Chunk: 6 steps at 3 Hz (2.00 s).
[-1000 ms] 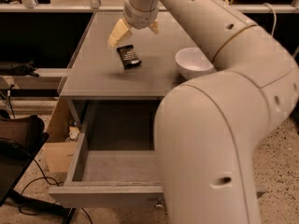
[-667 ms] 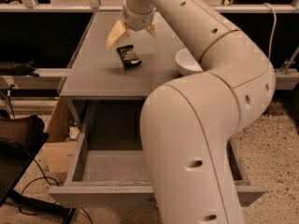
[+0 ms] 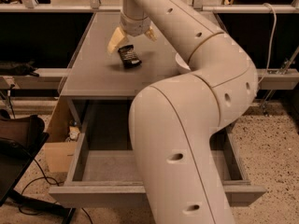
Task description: Place rxbar chocolate into top drawer
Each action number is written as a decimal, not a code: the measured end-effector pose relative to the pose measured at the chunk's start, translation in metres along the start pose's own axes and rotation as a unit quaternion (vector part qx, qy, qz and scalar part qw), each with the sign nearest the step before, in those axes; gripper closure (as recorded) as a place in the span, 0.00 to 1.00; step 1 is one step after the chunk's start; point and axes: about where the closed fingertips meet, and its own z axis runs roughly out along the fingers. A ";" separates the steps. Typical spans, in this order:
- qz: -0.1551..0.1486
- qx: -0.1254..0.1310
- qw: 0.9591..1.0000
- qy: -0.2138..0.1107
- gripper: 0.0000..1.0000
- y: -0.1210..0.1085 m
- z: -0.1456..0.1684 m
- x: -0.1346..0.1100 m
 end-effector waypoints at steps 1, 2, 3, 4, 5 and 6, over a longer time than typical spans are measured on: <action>-0.006 -0.010 1.000 0.024 0.00 0.010 0.021 0.014; -0.004 -0.042 0.998 0.040 0.12 0.028 0.047 0.026; -0.004 -0.043 0.998 0.041 0.33 0.028 0.043 0.025; -0.004 -0.043 0.998 0.041 0.57 0.028 0.042 0.025; -0.004 -0.043 0.998 0.041 0.88 0.028 0.042 0.025; -0.004 -0.043 0.998 0.041 1.00 0.028 0.042 0.024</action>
Offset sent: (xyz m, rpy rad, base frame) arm -0.0403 0.0327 -0.0861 0.0879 0.1850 0.0513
